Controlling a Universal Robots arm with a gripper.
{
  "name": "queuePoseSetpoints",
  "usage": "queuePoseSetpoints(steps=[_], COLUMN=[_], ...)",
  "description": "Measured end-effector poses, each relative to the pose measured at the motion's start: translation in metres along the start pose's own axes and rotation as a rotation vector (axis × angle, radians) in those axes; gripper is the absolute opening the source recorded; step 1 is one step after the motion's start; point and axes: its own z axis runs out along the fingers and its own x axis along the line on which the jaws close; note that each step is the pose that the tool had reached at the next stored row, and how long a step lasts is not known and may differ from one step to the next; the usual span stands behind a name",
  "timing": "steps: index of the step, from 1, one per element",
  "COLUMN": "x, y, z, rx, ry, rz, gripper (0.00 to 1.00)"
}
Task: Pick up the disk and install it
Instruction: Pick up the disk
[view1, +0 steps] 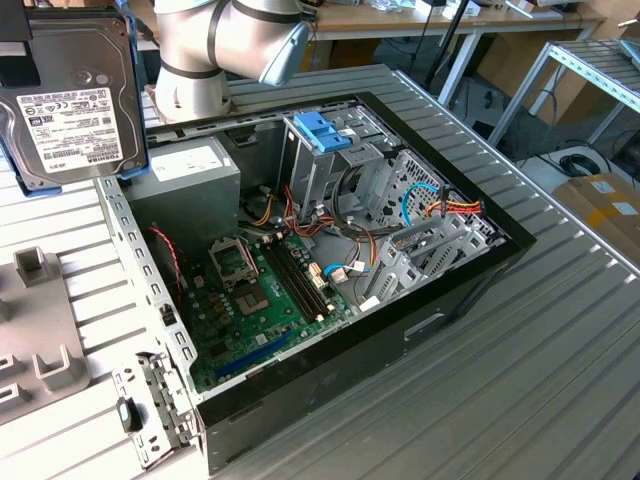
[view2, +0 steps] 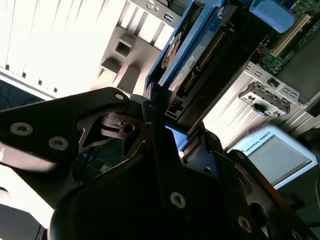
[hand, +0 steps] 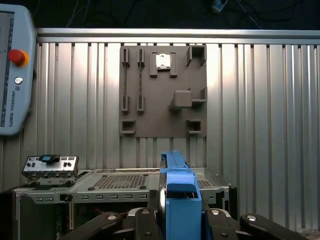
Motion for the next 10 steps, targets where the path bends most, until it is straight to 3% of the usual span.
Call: queuePoseSetpoints(steps=[10], x=[0.0], y=[-0.005], z=[0.0001], rx=[0.0001], ry=[0.0001], rz=[0.0], gripper=[0.37])
